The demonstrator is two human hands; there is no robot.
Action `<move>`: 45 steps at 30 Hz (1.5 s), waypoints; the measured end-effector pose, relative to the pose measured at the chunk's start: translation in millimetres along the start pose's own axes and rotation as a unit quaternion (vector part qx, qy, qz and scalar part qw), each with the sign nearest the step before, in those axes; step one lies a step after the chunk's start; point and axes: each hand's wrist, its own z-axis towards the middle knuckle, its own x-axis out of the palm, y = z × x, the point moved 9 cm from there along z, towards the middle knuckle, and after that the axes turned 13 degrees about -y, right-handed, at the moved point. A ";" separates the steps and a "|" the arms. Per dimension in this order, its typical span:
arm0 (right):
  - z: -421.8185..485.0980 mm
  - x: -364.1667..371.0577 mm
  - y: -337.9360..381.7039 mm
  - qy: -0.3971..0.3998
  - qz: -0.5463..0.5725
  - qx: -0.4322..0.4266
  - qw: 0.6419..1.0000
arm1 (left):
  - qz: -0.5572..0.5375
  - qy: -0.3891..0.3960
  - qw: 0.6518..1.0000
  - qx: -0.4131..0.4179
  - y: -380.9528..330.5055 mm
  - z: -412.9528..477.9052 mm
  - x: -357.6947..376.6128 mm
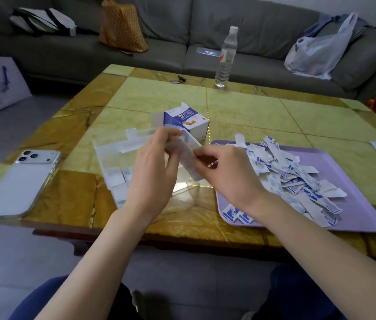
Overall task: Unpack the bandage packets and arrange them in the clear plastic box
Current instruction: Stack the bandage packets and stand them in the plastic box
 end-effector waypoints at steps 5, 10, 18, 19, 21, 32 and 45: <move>43.3 19.9 12.2 0.010 -0.033 -0.031 0.999 | 0.129 0.032 0.990 -0.041 30.1 6.2 -24.9; 73.0 57.0 -7.2 0.088 -0.159 0.011 0.983 | 0.244 0.127 0.961 0.002 42.6 -4.0 -25.2; 59.9 117.9 -56.1 0.270 -0.325 0.113 0.899 | 0.208 0.135 0.969 -0.008 50.2 -12.6 -26.3; 58.6 119.5 -57.6 0.282 -0.359 0.107 0.884 | 0.204 0.135 0.969 -0.009 50.3 -12.7 -26.0; 56.2 121.9 -57.8 0.300 -0.410 0.095 0.856 | 0.201 0.135 0.970 -0.010 50.7 -12.7 -26.2; 40.3 132.1 -67.8 0.375 -0.348 0.188 0.839 | 0.196 0.141 0.970 -0.014 53.9 -12.0 -25.6; 35.9 137.2 -52.1 0.397 -0.341 0.177 0.834 | 0.206 0.130 0.970 -0.012 53.5 -9.6 -34.3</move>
